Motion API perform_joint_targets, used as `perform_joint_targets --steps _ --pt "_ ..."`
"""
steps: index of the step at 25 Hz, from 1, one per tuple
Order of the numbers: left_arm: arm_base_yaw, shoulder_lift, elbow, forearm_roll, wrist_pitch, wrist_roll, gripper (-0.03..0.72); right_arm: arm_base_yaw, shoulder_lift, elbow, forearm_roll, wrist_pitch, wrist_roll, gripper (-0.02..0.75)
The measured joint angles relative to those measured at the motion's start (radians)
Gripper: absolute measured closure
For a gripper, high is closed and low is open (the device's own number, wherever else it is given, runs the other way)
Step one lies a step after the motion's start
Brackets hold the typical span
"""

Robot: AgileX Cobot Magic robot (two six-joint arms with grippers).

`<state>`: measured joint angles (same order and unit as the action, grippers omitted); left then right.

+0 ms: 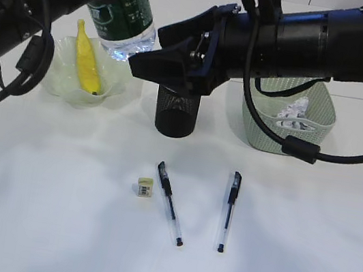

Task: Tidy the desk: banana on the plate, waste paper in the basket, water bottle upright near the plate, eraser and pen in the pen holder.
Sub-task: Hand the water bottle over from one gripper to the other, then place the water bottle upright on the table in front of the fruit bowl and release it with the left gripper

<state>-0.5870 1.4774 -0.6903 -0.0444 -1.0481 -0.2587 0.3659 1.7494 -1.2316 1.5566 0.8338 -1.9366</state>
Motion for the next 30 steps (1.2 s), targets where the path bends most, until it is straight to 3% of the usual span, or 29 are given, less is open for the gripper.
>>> perform_joint_targets --steps 6,9,16,21,24,30 --pt "0.059 -0.021 0.0 0.059 0.1 0.001 0.285 0.0 0.0 0.0 -0.177 -0.116 0.269 0.134" --pt "0.086 -0.039 0.001 0.066 0.175 0.001 0.285 0.0 -0.015 0.0 -0.318 -0.169 0.404 0.141" --pt "0.123 -0.047 0.001 0.068 0.264 0.001 0.285 -0.002 -0.06 0.0 -0.833 -0.19 0.976 0.141" --pt "0.127 -0.047 0.001 0.068 0.319 0.001 0.285 -0.028 -0.093 0.0 -1.232 -0.113 1.468 0.141" --pt "0.14 -0.047 0.006 0.068 0.384 0.001 0.285 -0.065 -0.128 0.0 -1.392 -0.036 1.66 0.142" --pt "0.191 -0.038 0.09 0.068 0.324 0.006 0.285 -0.106 -0.233 0.0 -1.629 0.056 1.834 0.142"
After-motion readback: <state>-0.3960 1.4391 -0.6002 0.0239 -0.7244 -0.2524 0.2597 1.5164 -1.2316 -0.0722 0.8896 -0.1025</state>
